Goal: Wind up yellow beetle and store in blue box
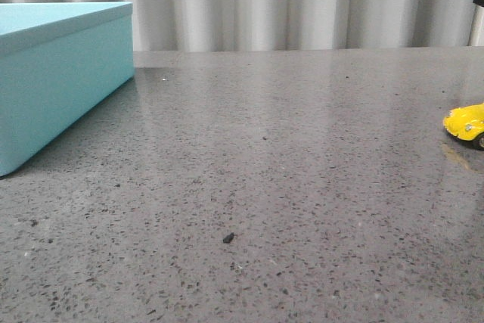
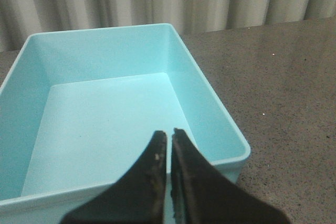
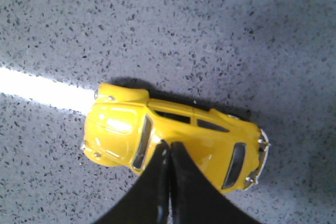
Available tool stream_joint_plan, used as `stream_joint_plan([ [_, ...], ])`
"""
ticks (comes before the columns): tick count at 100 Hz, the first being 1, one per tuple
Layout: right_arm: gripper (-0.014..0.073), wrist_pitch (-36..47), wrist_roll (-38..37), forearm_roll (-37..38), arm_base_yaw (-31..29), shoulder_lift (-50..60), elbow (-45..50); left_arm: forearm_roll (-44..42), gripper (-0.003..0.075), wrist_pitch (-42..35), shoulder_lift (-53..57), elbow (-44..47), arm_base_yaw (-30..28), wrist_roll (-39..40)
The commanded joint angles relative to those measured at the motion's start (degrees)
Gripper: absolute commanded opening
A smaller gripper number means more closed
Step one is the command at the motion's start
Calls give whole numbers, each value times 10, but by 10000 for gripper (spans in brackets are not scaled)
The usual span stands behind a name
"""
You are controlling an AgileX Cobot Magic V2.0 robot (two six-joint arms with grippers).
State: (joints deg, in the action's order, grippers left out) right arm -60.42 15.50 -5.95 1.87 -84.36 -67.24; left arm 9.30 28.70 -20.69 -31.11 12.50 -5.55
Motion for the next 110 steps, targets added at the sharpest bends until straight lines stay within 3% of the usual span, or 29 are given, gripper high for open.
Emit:
stream_joint_plan([
  [1, -52, 17, 1, 0, 0, 5, -15, 4, -21, -47, -8, -18, 4, 0],
  [36, -52, 31, -18, 7, -2, -1, 9, 4, -21, -47, -8, -18, 4, 0],
  [63, -52, 31, -144, 186, -10, -1, 33, 4, -21, -47, -8, -18, 4, 0],
  [88, -52, 83, -145, 152, -21, 40, 20, 4, -21, -41, -8, -18, 4, 0],
  [100, -52, 157, -95, 59, 30, 151, -4, 4, -21, -38, -8, -18, 4, 0],
  [110, -52, 187, -72, 59, 80, 251, -25, 5, -21, -39, -10, -18, 4, 0],
])
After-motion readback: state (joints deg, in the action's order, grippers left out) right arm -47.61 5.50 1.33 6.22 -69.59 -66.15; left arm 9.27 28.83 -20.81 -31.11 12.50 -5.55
